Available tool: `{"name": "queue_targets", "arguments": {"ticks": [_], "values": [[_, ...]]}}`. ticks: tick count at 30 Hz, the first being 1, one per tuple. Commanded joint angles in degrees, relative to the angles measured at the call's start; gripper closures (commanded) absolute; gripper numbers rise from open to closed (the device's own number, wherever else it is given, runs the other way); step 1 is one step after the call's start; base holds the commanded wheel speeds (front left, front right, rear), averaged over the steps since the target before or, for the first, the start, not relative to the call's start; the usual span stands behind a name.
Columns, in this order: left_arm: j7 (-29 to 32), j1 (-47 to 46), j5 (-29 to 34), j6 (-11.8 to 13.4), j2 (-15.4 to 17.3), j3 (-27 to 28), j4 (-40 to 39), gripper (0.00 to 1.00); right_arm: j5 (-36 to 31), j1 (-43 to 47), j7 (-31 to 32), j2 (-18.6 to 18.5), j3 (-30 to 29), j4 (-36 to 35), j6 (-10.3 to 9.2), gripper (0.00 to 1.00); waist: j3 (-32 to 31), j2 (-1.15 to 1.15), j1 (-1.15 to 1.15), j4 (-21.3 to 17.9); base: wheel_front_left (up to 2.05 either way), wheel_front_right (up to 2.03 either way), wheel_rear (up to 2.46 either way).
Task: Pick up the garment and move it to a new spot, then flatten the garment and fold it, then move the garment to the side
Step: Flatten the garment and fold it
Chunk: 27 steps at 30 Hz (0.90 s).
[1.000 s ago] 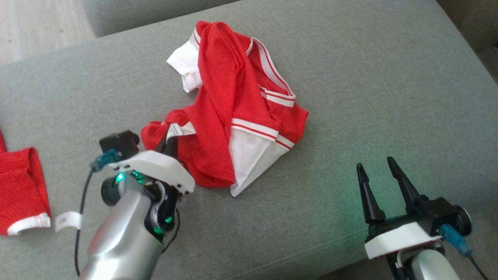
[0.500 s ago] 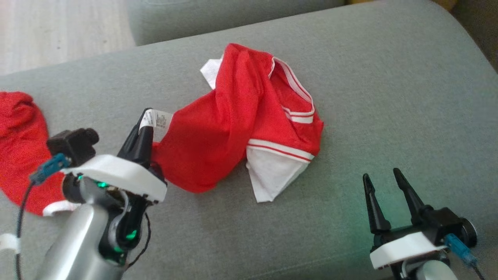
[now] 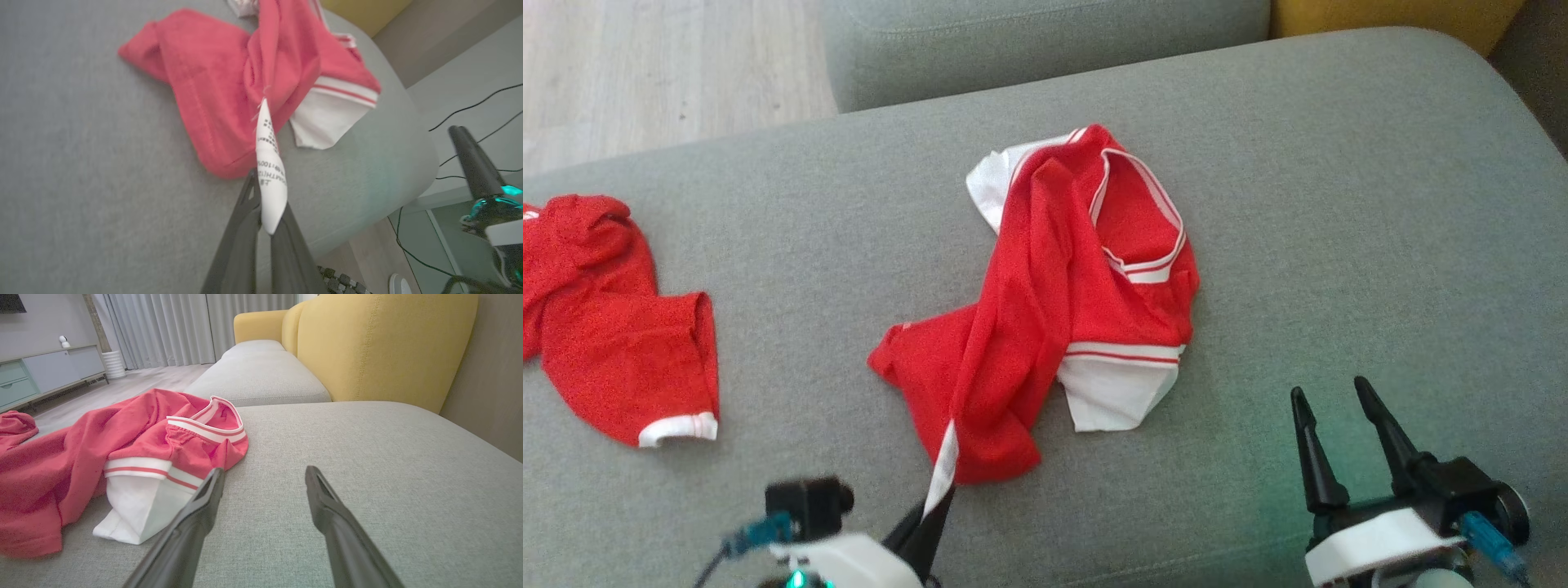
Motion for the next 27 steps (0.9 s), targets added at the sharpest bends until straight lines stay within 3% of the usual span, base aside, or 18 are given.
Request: {"name": "queue_targets", "arguments": {"ticks": [1, 7, 12, 16, 21, 27], "values": [[-2.11, -0.55, -0.84, 0.59, -1.06, 2.35, 1.29, 1.0, -0.41, -0.37, -0.62, -0.3, 0.67, -1.7, -0.04, 0.0, -0.53, 0.0, 0.0, 0.28, 0.0, 0.0, 0.0], [-7.19, 1.54, 0.57, 2.55, -0.85, 4.68, 11.55, 1.0, -0.63, 0.06, -0.62, -0.95, 0.51, -1.67, -0.04, 0.0, -1.62, 0.0, 0.0, 0.64, 0.0, 0.0, 0.0], [-10.12, 2.29, 1.64, 4.89, 0.52, 7.45, 13.57, 1.0, -0.81, 0.82, -0.62, -1.28, 0.4, -1.61, -0.04, 0.0, -2.87, 0.0, 0.0, 0.87, 0.0, 0.0, 0.0], [-11.63, 2.01, 3.26, 6.7, 1.71, 8.66, 10.6, 1.0, -0.95, 1.54, -0.62, -1.53, 0.31, -1.76, -0.04, 0.0, -3.36, 0.0, 0.0, 1.14, 0.0, 0.0, 0.0], [-11.65, -1.83, 5.32, 7.35, 2.27, 8.74, 1.45, 1.0, -0.98, 1.86, -0.62, -1.56, 0.2, -1.94, -0.04, 0.0, -3.52, 0.0, 0.0, 2.02, 0.0, 0.0, 0.0], [-8.04, -11.74, 8.16, 7.78, 6.46, 11.41, -5.32, 1.0, -0.98, 1.34, -0.62, -1.31, 0.75, -1.88, -0.04, 0.0, -3.57, 0.0, 0.0, 2.59, 0.0, 0.0, 0.0]]}}
